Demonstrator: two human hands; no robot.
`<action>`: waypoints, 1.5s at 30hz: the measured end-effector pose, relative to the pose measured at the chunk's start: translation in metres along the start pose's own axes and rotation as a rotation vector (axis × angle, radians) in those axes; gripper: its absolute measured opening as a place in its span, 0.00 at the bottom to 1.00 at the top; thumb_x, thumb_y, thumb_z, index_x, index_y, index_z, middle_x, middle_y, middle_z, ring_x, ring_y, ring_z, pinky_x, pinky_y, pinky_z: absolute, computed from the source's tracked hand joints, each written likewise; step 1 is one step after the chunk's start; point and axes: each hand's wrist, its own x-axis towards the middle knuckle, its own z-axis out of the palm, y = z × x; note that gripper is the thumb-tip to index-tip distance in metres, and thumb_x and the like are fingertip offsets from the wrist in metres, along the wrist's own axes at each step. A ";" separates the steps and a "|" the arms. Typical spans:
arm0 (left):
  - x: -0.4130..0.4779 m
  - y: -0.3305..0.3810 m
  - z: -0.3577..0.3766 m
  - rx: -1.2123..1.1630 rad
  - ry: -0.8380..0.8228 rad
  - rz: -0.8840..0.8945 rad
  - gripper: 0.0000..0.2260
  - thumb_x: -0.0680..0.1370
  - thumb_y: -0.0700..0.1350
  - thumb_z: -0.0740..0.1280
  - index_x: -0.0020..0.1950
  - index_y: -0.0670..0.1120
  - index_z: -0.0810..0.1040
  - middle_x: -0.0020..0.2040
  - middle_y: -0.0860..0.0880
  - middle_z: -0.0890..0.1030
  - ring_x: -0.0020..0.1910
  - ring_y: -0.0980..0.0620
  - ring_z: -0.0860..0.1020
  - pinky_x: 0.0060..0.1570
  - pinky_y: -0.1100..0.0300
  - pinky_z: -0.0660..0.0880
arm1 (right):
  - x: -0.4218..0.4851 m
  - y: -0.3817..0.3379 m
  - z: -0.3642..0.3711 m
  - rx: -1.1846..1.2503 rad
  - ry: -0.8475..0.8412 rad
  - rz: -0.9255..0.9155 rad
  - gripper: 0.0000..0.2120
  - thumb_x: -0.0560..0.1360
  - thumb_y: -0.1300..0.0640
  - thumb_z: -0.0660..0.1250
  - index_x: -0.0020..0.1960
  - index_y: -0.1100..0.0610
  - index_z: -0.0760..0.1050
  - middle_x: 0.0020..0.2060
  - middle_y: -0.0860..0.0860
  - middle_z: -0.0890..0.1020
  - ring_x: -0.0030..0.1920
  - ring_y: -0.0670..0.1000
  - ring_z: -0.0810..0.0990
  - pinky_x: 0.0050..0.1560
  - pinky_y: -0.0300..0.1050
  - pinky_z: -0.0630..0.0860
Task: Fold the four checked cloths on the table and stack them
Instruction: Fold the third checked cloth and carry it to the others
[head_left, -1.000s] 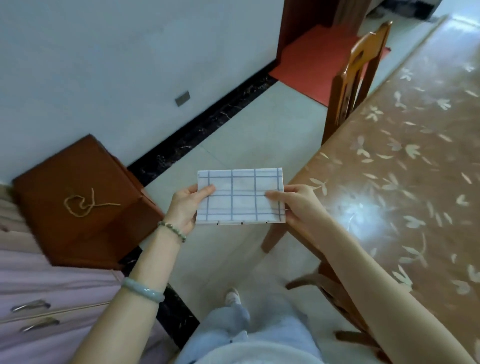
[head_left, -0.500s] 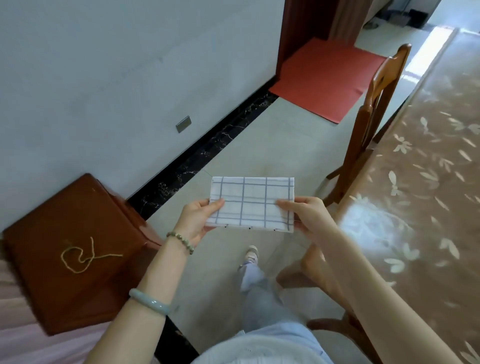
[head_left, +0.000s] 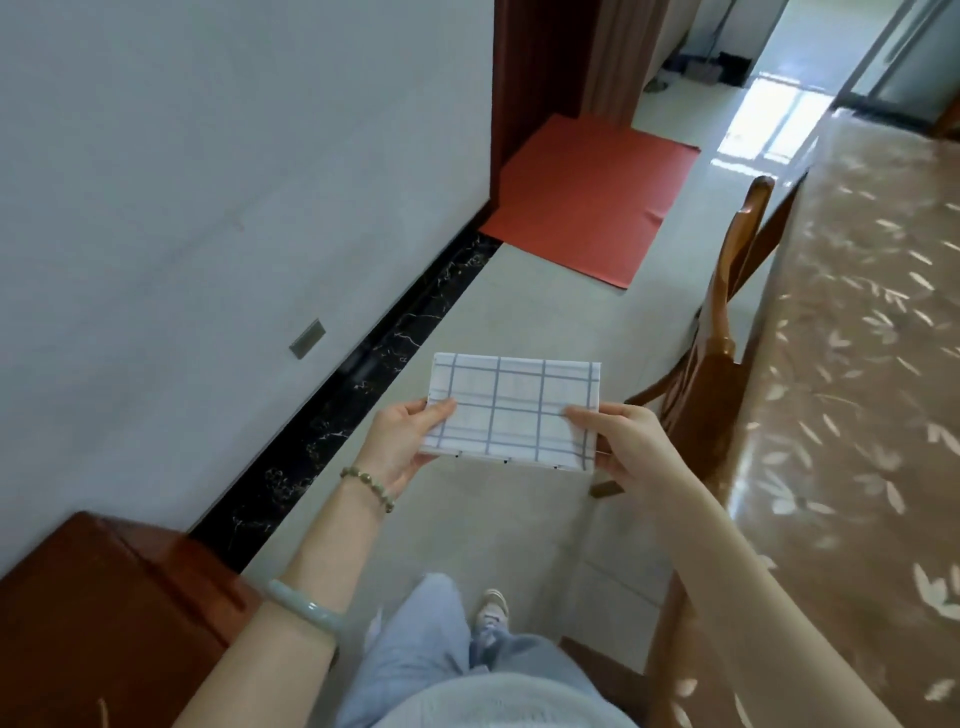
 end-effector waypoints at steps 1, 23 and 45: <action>0.013 0.008 0.002 0.005 -0.012 -0.003 0.07 0.75 0.39 0.69 0.51 0.38 0.80 0.45 0.44 0.84 0.43 0.50 0.82 0.38 0.60 0.81 | 0.009 -0.005 0.002 0.015 0.018 -0.004 0.10 0.73 0.64 0.71 0.52 0.68 0.79 0.47 0.62 0.84 0.47 0.60 0.84 0.44 0.49 0.82; 0.325 0.213 0.056 0.238 -0.352 -0.090 0.12 0.75 0.39 0.70 0.55 0.34 0.79 0.51 0.39 0.83 0.48 0.45 0.82 0.48 0.55 0.81 | 0.242 -0.158 0.061 0.312 0.380 -0.055 0.09 0.73 0.62 0.71 0.50 0.67 0.79 0.41 0.61 0.84 0.36 0.54 0.84 0.43 0.49 0.82; 0.603 0.349 0.351 0.312 -0.454 -0.103 0.08 0.76 0.39 0.68 0.52 0.36 0.80 0.48 0.42 0.84 0.46 0.47 0.82 0.49 0.53 0.80 | 0.499 -0.410 -0.112 0.263 0.542 -0.043 0.05 0.74 0.57 0.69 0.46 0.59 0.78 0.42 0.55 0.83 0.41 0.52 0.83 0.31 0.37 0.79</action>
